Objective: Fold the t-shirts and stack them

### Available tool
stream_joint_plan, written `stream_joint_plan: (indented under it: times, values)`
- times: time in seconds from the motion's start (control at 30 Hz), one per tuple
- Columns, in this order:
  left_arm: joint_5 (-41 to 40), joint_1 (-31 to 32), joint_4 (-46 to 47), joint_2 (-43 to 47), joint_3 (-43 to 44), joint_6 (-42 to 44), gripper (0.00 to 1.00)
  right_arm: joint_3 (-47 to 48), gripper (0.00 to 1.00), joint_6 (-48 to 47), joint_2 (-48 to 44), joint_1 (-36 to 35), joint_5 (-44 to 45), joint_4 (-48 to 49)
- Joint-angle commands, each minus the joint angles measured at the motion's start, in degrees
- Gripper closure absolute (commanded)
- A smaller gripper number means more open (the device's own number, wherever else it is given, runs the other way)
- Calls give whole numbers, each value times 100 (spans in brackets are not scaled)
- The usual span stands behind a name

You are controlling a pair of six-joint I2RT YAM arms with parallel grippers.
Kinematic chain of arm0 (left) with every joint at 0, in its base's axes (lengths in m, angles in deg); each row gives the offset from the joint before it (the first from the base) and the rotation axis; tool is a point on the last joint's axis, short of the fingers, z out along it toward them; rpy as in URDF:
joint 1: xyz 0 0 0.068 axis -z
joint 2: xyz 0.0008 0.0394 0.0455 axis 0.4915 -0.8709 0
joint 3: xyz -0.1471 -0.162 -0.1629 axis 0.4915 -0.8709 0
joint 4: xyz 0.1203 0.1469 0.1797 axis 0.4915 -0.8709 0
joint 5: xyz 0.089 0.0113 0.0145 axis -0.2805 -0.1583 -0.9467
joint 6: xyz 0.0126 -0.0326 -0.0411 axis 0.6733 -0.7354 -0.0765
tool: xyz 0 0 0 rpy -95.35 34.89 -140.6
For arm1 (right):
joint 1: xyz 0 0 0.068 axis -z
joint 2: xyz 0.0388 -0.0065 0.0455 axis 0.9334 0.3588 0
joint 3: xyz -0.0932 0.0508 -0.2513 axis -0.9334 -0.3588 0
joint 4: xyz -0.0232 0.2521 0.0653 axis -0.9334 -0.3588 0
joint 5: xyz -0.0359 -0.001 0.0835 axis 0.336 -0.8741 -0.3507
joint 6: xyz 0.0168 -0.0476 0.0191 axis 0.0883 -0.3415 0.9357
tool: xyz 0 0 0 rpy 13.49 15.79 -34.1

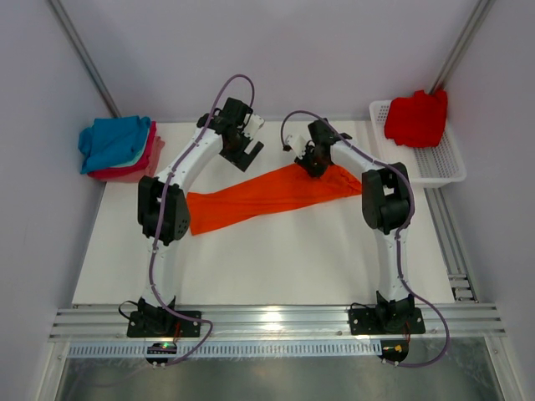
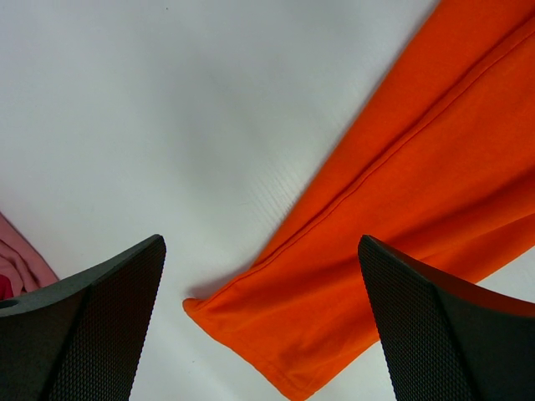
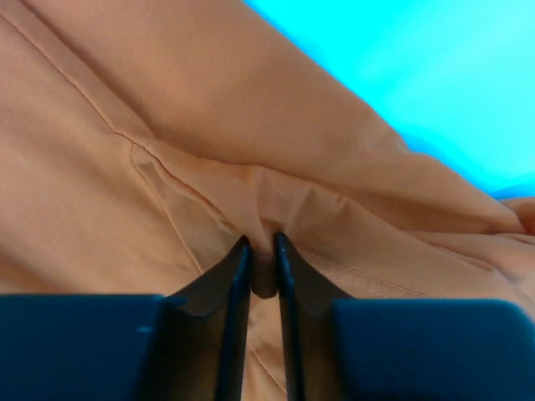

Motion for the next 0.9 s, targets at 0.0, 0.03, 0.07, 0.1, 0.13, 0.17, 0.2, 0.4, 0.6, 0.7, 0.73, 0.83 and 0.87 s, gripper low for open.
stream_joint_plan:
  times: [0.0,0.03,0.07,0.1,0.13,0.17,0.2,0.4,0.6,0.7,0.73,0.83,0.87]
  values:
    - [47,9,102,133,108,-62,1,307,80,55,31,9,32,33]
    - [-31,9,102,125,108,-36,1,307,92,46,22,9,49,24]
    - [-93,9,102,133,99,-10,1,316,97,46,5,18,49,7]
    - [-163,1,111,151,82,78,1,334,97,73,-21,18,67,-2]
    - [-208,-25,102,177,82,131,1,343,97,81,-48,18,67,-37]
    - [-147,-69,32,195,99,149,1,386,97,99,-83,26,67,-89]
    - [-25,-279,-21,273,134,123,1,404,97,134,-109,26,75,-116]
    - [1953,-1719,-741,983,-373,-493,1,422,97,205,-399,53,102,-222]
    - [2558,-2038,-1664,1346,-1472,350,1,553,97,327,-443,53,163,-257]
    - [2919,-2047,-1928,1495,-1842,718,1,633,97,424,-452,53,163,-283]
    - [2956,-2039,-2137,1496,-1869,833,1,641,97,424,-461,53,172,-275]
    - [3044,-2047,-2350,1347,-1922,1159,1,659,97,398,-461,53,207,-310]
    - [3044,-2047,-2316,1233,-1940,1186,1,659,97,389,-461,53,207,-318]
